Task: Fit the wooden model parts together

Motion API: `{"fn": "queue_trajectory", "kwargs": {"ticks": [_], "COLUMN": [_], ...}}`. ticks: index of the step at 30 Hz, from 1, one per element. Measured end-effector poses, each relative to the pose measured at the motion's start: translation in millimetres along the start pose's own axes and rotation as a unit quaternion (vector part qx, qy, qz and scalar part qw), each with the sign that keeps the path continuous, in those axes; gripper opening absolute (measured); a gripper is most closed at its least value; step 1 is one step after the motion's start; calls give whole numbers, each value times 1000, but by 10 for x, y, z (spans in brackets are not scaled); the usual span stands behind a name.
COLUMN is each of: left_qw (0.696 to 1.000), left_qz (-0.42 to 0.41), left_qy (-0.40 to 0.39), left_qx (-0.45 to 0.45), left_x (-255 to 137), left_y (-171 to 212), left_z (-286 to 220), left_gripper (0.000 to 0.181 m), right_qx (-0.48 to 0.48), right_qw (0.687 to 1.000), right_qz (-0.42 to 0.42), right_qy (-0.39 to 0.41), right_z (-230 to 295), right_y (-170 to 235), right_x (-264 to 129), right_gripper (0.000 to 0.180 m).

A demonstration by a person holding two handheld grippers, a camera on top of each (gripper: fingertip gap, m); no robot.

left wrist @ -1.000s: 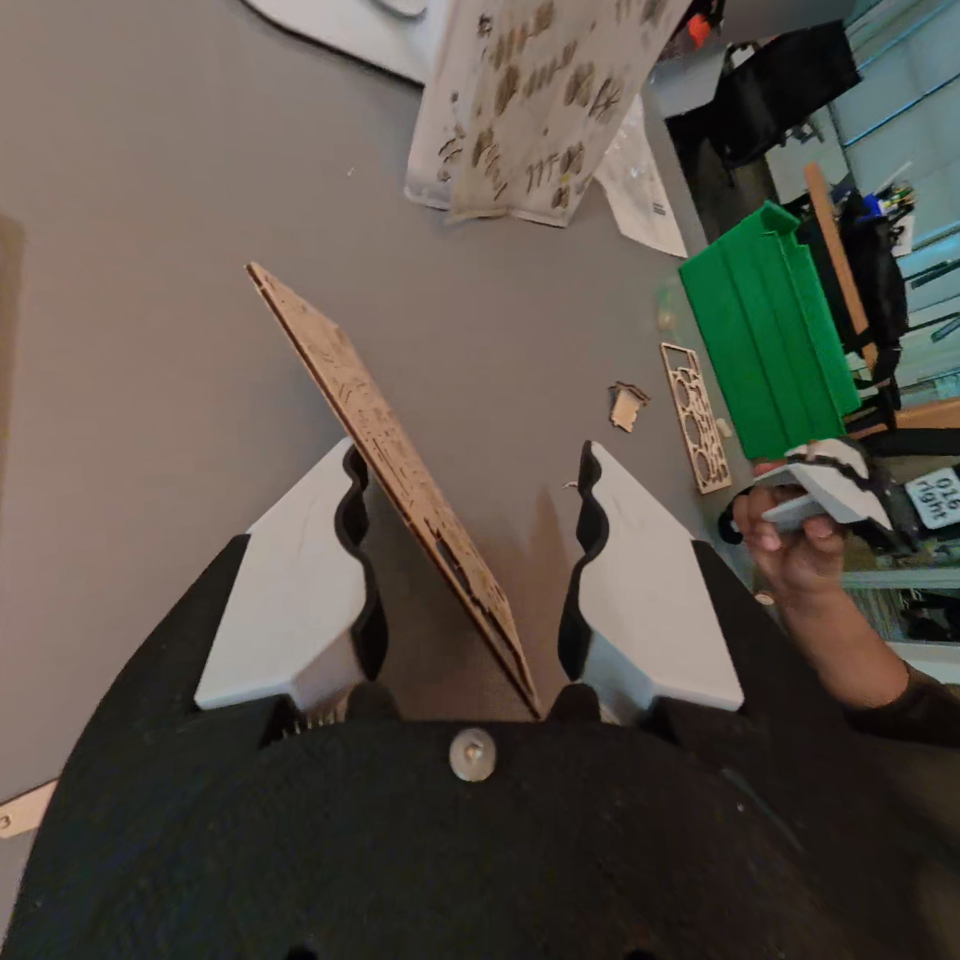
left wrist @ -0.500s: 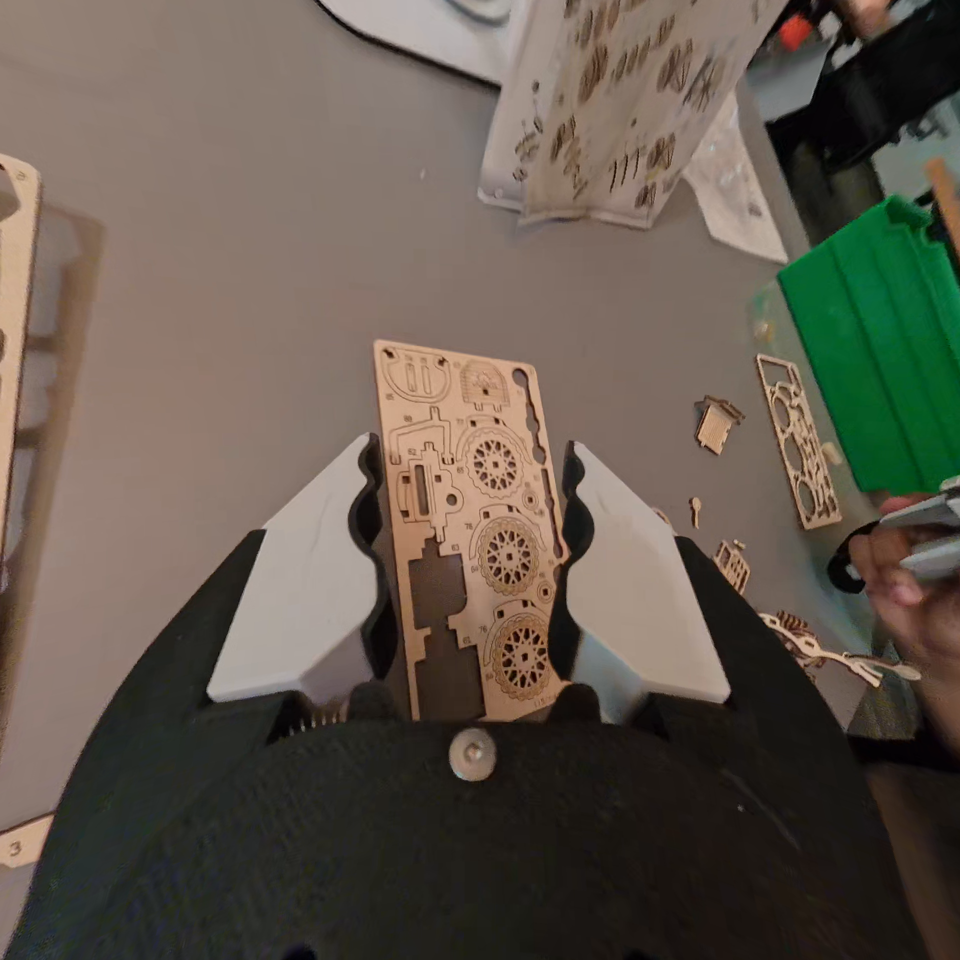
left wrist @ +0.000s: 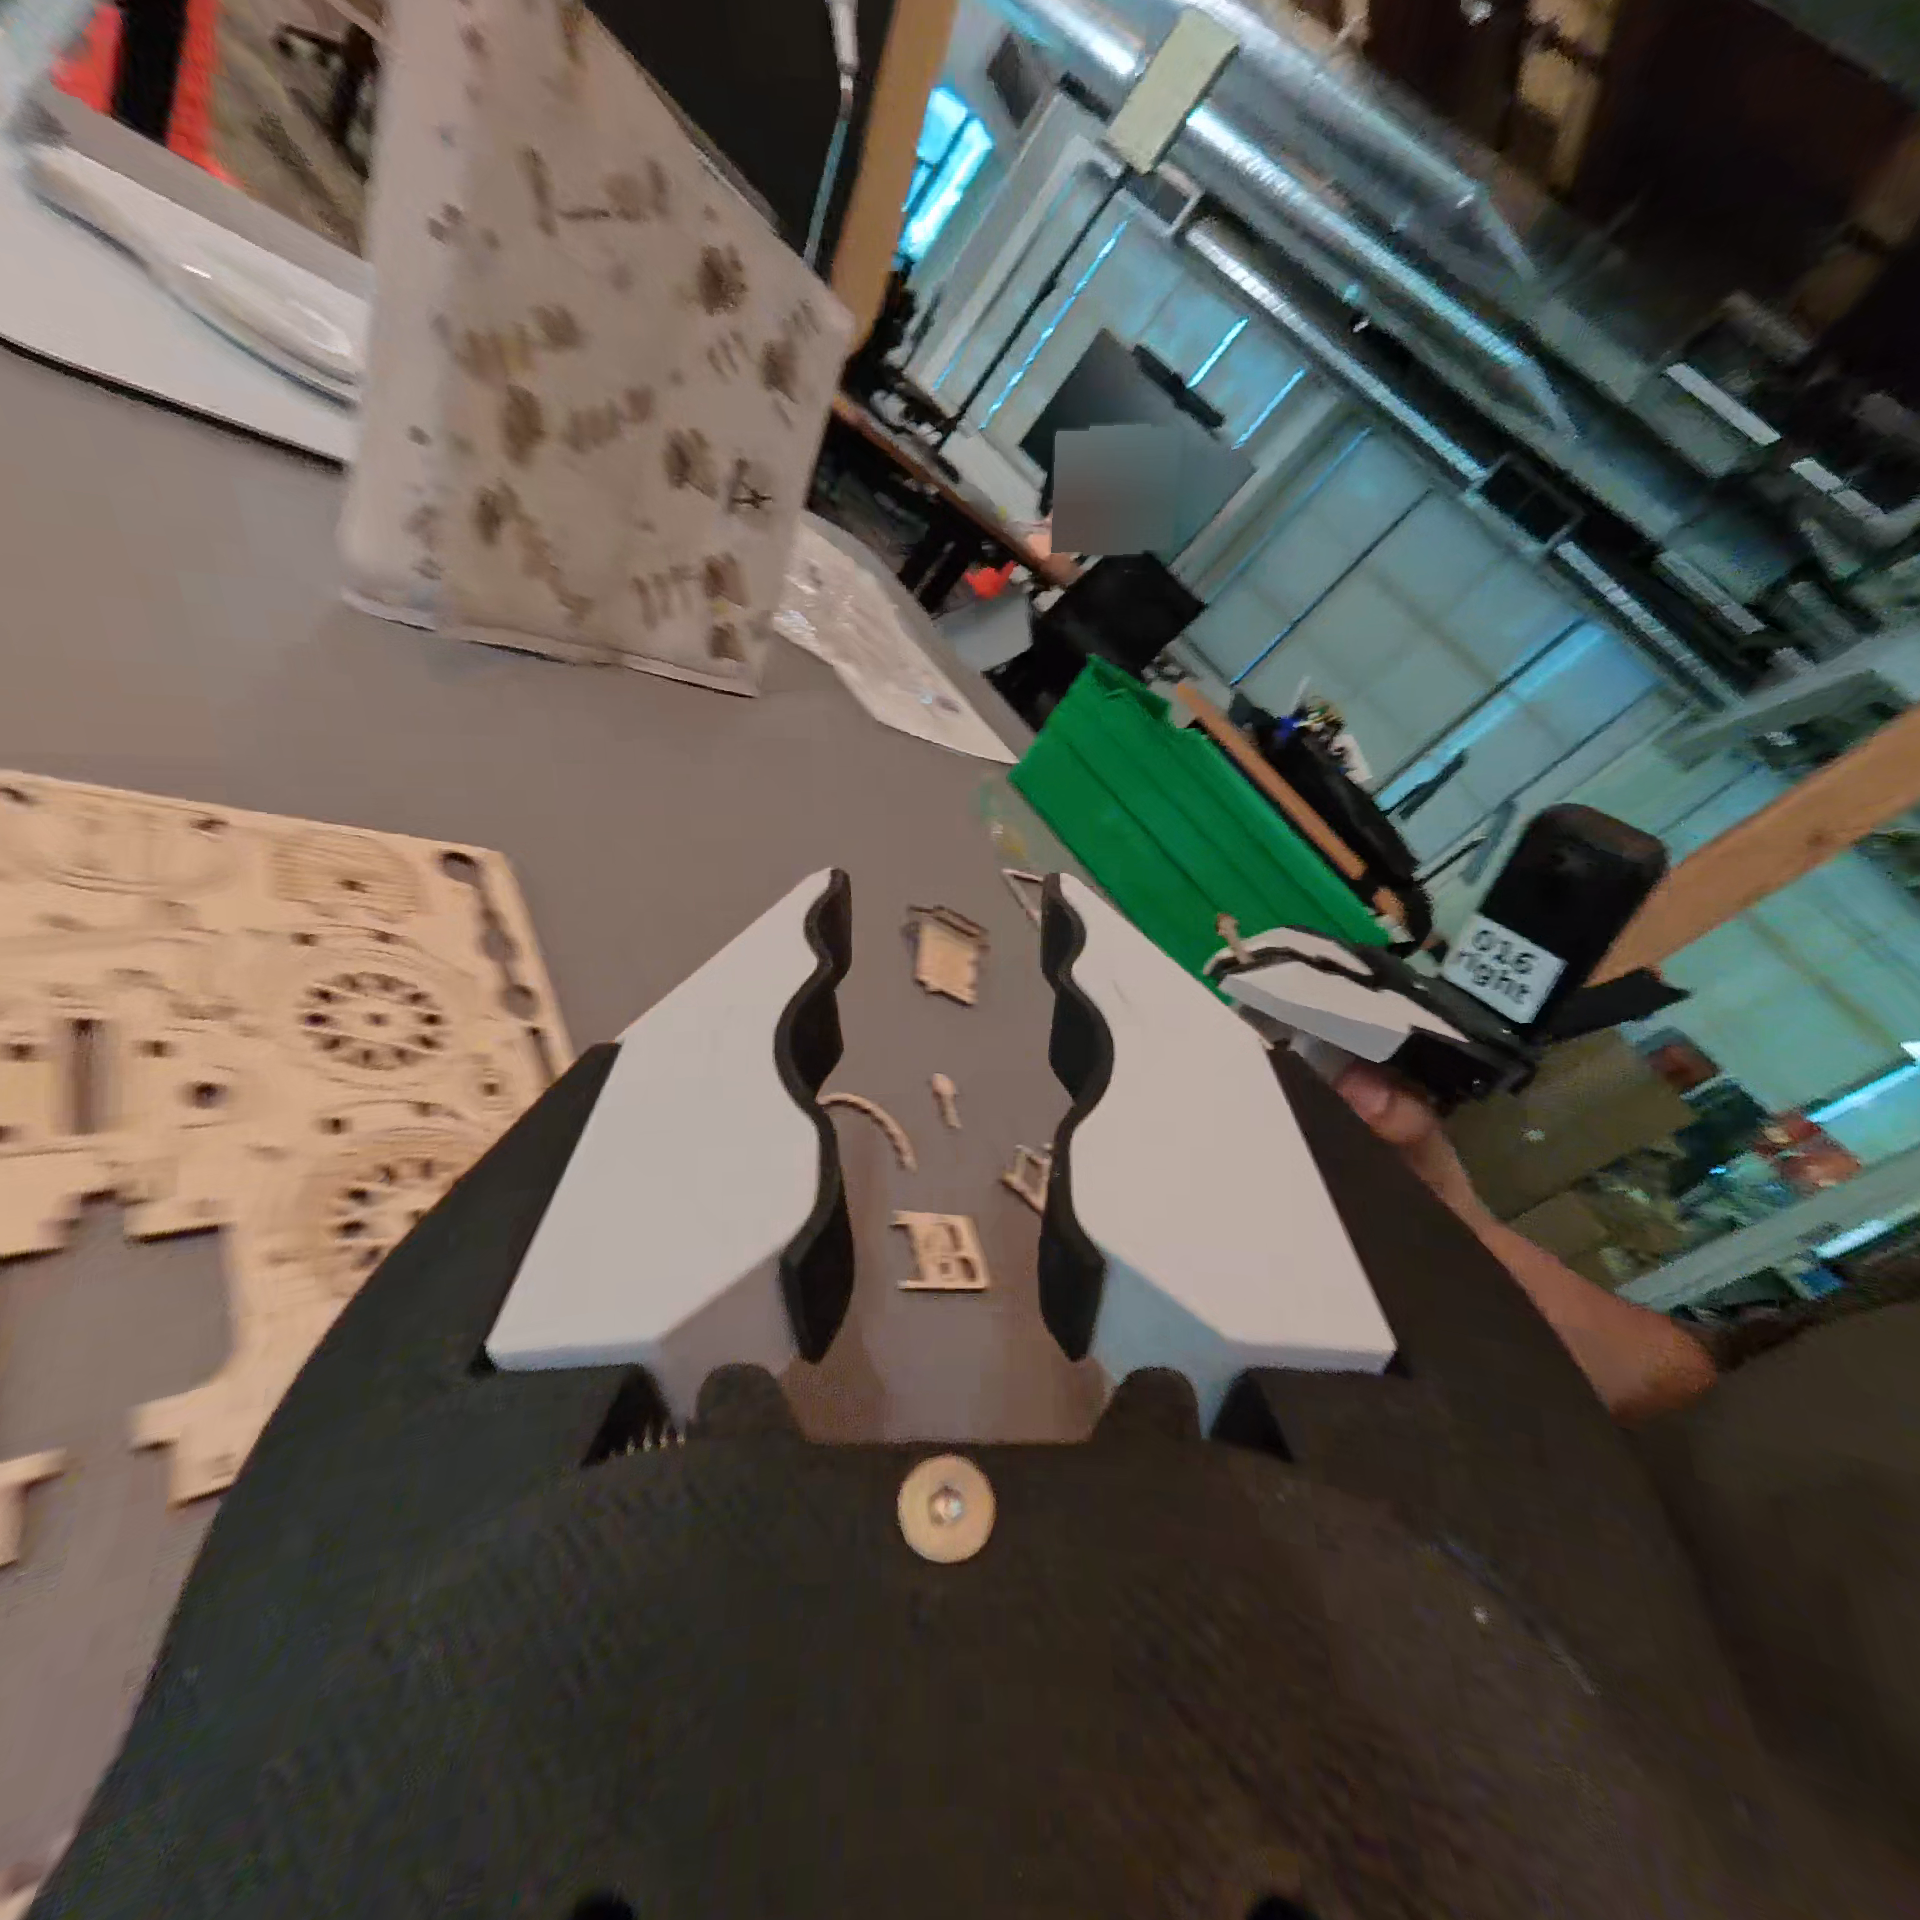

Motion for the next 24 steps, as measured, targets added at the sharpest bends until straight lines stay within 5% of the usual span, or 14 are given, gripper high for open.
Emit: {"fn": "queue_trajectory", "kwargs": {"ticks": [3, 9, 17, 24], "left_qw": [999, 993, 990, 991], "left_qz": [5, 17, 12, -6], "left_qy": [26, -64, -52, -35], "left_qx": [22, 93, 129, 131], "left_x": [44, -170, -204, -118], "left_y": [28, -31, -64, -74], "left_z": [-93, 133, 96, -11], "left_gripper": [38, 39, 0, 5], "right_qx": [34, -13, -42, -11], "right_qw": [999, 1000, 999, 1000], "right_qz": [-5, 1, 3, -14], "right_qy": [-29, -2, 3, -1], "right_z": [105, 137, 54, 32], "right_y": [36, 60, 38, -8], "right_x": [7, 14, 42, -73], "right_gripper": [1, 1, 1, 2]}}
Point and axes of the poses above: each gripper's, where its closed fingertips meet, x out along the fingers, y out of its underside, z = x × y across the jaws, the point moved 5 cm from there along -x, back along the fingers, and after that the axes turned 14 degrees about x, right-handed, at the moved point
